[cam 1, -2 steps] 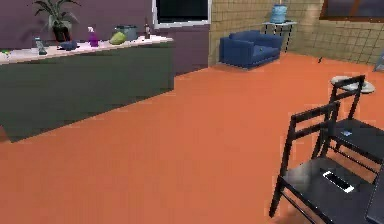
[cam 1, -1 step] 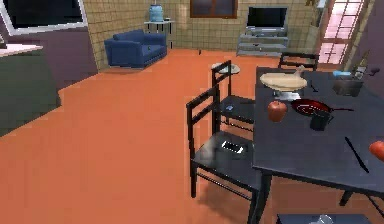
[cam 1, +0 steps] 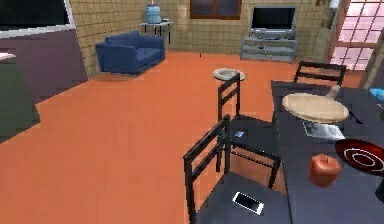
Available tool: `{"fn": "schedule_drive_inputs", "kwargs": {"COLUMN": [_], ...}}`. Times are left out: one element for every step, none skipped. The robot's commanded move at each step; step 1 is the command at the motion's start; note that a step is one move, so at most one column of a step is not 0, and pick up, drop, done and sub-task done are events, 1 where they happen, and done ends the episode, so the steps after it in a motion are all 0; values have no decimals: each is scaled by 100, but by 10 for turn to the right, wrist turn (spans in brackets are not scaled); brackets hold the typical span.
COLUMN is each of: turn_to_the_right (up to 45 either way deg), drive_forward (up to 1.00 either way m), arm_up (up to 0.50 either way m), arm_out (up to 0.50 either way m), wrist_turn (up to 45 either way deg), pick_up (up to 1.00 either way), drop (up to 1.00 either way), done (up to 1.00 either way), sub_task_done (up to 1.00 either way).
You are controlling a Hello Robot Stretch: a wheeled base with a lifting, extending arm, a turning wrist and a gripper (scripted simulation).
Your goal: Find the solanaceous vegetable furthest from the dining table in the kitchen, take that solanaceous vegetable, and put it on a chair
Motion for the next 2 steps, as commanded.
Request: {"fn": "schedule_drive_inputs", "kwargs": {"turn_to_the_right": [-450,-450], "drive_forward": [0,0], "arm_up": [0,0], "arm_out": [0,0], "wrist_turn": [0,0], "pick_up": [0,0], "drop": [0,0], "done": [0,0], "sub_task_done": [0,0]}}
